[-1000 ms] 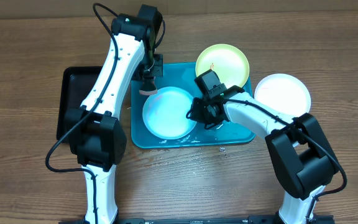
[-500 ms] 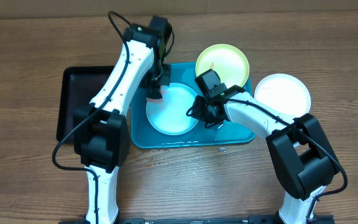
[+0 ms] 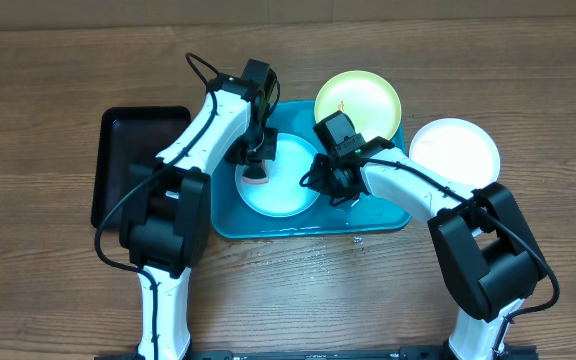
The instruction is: Clean dirty plates on tray and stack at the side
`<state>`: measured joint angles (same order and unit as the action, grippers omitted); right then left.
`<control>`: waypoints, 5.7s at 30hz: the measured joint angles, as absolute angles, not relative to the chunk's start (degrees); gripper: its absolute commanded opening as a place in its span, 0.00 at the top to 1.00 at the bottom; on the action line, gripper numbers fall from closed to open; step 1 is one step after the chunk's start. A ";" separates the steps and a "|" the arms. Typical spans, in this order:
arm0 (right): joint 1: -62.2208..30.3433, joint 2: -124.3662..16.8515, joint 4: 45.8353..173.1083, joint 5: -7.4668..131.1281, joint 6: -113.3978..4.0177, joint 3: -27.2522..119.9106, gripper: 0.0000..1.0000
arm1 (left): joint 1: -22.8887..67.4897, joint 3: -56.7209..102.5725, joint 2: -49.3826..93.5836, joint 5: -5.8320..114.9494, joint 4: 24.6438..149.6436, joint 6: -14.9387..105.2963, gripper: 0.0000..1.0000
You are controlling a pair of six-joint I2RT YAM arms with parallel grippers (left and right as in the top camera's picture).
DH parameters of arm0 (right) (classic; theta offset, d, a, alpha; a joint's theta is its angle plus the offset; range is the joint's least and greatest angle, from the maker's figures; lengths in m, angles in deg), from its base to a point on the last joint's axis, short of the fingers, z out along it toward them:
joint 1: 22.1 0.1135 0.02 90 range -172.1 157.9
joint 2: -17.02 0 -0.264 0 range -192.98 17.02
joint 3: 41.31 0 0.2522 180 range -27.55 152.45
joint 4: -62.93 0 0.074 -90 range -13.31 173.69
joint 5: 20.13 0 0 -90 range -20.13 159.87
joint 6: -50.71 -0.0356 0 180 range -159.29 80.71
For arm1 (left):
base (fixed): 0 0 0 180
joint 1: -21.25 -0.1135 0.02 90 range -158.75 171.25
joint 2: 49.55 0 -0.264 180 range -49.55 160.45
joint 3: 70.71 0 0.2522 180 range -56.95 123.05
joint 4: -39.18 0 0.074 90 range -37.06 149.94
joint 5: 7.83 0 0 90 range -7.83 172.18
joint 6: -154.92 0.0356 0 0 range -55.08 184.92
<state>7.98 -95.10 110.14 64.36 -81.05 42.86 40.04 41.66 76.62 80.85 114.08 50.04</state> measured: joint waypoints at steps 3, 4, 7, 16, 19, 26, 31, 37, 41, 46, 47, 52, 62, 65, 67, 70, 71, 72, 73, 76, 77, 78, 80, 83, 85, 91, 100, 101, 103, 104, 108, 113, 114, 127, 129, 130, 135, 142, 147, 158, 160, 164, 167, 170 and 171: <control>7.98 -95.10 110.20 64.51 -81.01 42.86 0.96 | 40.04 40.21 76.45 80.83 113.51 50.11 0.96; 7.98 -95.10 110.23 64.57 -81.03 42.86 0.96 | 40.04 39.89 76.36 80.81 113.51 50.41 0.96; 7.98 -95.10 110.29 64.73 -80.94 42.86 0.96 | 40.04 39.25 76.01 80.61 113.65 52.53 0.96; 7.98 -95.10 110.36 64.88 -80.59 42.86 0.96 | 39.86 38.64 75.99 74.69 117.23 67.27 0.96; 7.98 -95.10 110.40 64.90 -80.59 42.86 0.96 | 39.86 38.38 75.99 72.09 118.06 71.66 0.96; 7.98 -95.10 110.40 64.95 -80.61 42.86 0.96 | 39.86 37.90 75.99 68.66 117.62 78.06 0.96; 7.90 -95.03 110.42 65.47 -80.77 42.86 0.96 | 39.88 37.83 75.99 69.95 114.37 77.25 0.96; 7.83 -95.01 109.70 65.82 -81.40 42.86 0.96 | 40.93 37.83 75.57 79.63 108.29 65.84 0.96; 7.83 -95.01 109.72 65.80 -81.60 42.86 0.96 | 41.09 37.83 75.53 87.65 104.09 59.62 0.96; 7.83 -95.01 109.59 65.80 -81.75 42.86 0.96 | 41.46 38.82 75.60 91.04 104.16 56.64 0.96; 7.83 -95.01 109.64 65.80 -81.71 42.86 0.96 | 41.55 39.54 75.64 91.50 104.44 56.27 0.96; 7.81 -95.01 109.83 65.84 -81.66 42.89 0.96 | 41.52 48.37 76.58 94.51 109.67 55.57 0.96; 7.77 -95.08 108.72 66.10 -80.59 42.89 0.73 | 41.48 62.73 76.58 97.40 126.13 50.39 0.96; 7.77 -95.41 107.21 65.43 -80.20 42.89 0.78 | 41.46 62.73 76.58 96.92 128.55 49.74 0.96; 7.77 -95.78 106.73 64.75 -79.59 42.89 0.96 | 41.41 62.73 76.58 96.50 129.01 49.39 0.96; 7.50 -96.02 107.36 63.39 -80.09 42.97 0.96 | 41.41 62.73 76.58 96.07 129.05 48.93 0.96; 7.24 -96.00 108.00 63.04 -80.09 43.13 0.96 | 41.41 62.73 76.58 95.93 129.05 48.84 0.96; 7.07 -96.00 108.54 62.61 -80.02 43.30 0.96 | 41.41 62.73 76.58 95.89 129.05 48.75 0.96; 6.87 -95.95 109.37 62.32 -79.98 43.48 0.96 | 41.41 62.73 76.58 95.87 129.05 48.73 0.96; 6.76 -95.10 112.96 62.39 -79.50 43.70 0.96 | 41.41 62.73 76.58 95.69 129.01 48.71 0.96; 6.76 -94.49 114.62 62.83 -79.02 43.67 0.96 | 41.41 62.73 76.58 95.69 129.03 48.71 0.96; 6.76 -93.90 115.80 63.28 -78.58 43.56 0.96 | 41.41 62.73 76.58 95.67 129.03 48.71 0.96; 6.96 -92.30 118.60 65.75 -77.57 43.52 0.96 | 41.41 62.73 76.58 95.56 129.08 48.71 0.95; 7.52 -88.02 122.53 71.35 -76.48 43.48 0.96 | 41.39 62.73 76.58 94.62 129.29 48.69 0.96; 8.51 -83.95 124.70 77.45 -75.91 43.48 0.96 | 41.39 62.73 76.58 94.14 129.27 48.69 0.96; 13.95 -76.19 128.96 95.76 -75.17 43.48 0.96 | 41.39 62.73 76.58 93.31 129.29 48.51 0.96; 24.92 -75.12 133.00 123.26 -74.78 43.48 0.96 | 41.39 62.73 76.58 93.29 129.29 48.51 0.96; 26.02 -75.12 133.02 125.93 -74.78 43.46 0.96 | 41.39 62.73 76.58 93.29 129.29 48.51 0.96; 28.40 -75.12 133.02 132.11 -74.71 43.48 0.96 | 41.39 62.73 76.58 93.29 129.29 48.51 0.96; 29.45 -75.12 133.07 135.02 -74.67 43.46 0.96 | 41.39 62.73 76.58 93.29 129.29 48.51 0.96; 33.03 -75.12 133.07 146.41 -74.58 43.46 0.96 | 41.39 62.73 76.58 93.29 129.29 48.51 0.95; 34.87 -75.12 133.04 154.08 -73.88 43.46 0.96 | 41.39 62.73 76.58 93.29 129.29 48.51 0.95; 35.04 -75.12 133.04 154.84 -73.77 43.46 0.96 | 41.39 62.73 76.58 93.29 129.29 48.51 0.95; 35.30 -75.12 133.07 156.37 -73.71 43.46 0.96 | 41.39 62.73 76.58 93.29 129.32 48.51 0.96; 35.28 -75.12 133.15 153.68 -73.73 43.48 0.96 | 41.39 62.73 76.58 93.29 129.29 48.51 0.95; 35.15 -75.12 133.31 151.89 -73.73 43.48 0.96 | 41.39 62.73 76.58 93.29 129.29 48.51 0.96; 32.09 -75.12 135.51 136.90 -75.19 43.46 0.96 | 41.39 62.73 76.58 93.29 129.36 48.51 0.95; 16.25 -75.12 132.35 108.27 -76.24 43.41 0.96 | 41.39 62.73 76.58 93.29 129.64 48.51 0.96; 2.28 -75.12 128.08 85.99 -71.35 43.39 0.96 | 41.39 62.73 76.58 93.29 130.08 48.51 0.96; -32.87 -75.12 131.54 57.89 -64.33 43.30 0.96 | 41.39 62.73 76.58 93.29 130.13 48.51 0.96; -37.98 -75.12 130.75 57.80 -64.07 42.84 0.96 | 41.39 62.73 76.58 93.29 130.13 48.51 0.96; -44.93 -75.12 127.12 58.24 -63.67 39.72 0.96 | 41.39 62.73 76.58 93.29 130.13 48.51 0.96; -47.05 -75.12 123.51 58.32 -63.50 36.33 0.96 | 41.39 62.73 76.58 93.29 130.15 48.51 0.96; -47.18 -75.12 119.93 58.34 -63.43 33.16 0.96 | 41.39 62.73 76.58 93.27 130.15 48.51 0.96; -47.14 -75.12 118.60 58.30 -63.45 31.98 0.96 | 41.39 62.73 76.58 93.29 130.13 48.51 0.96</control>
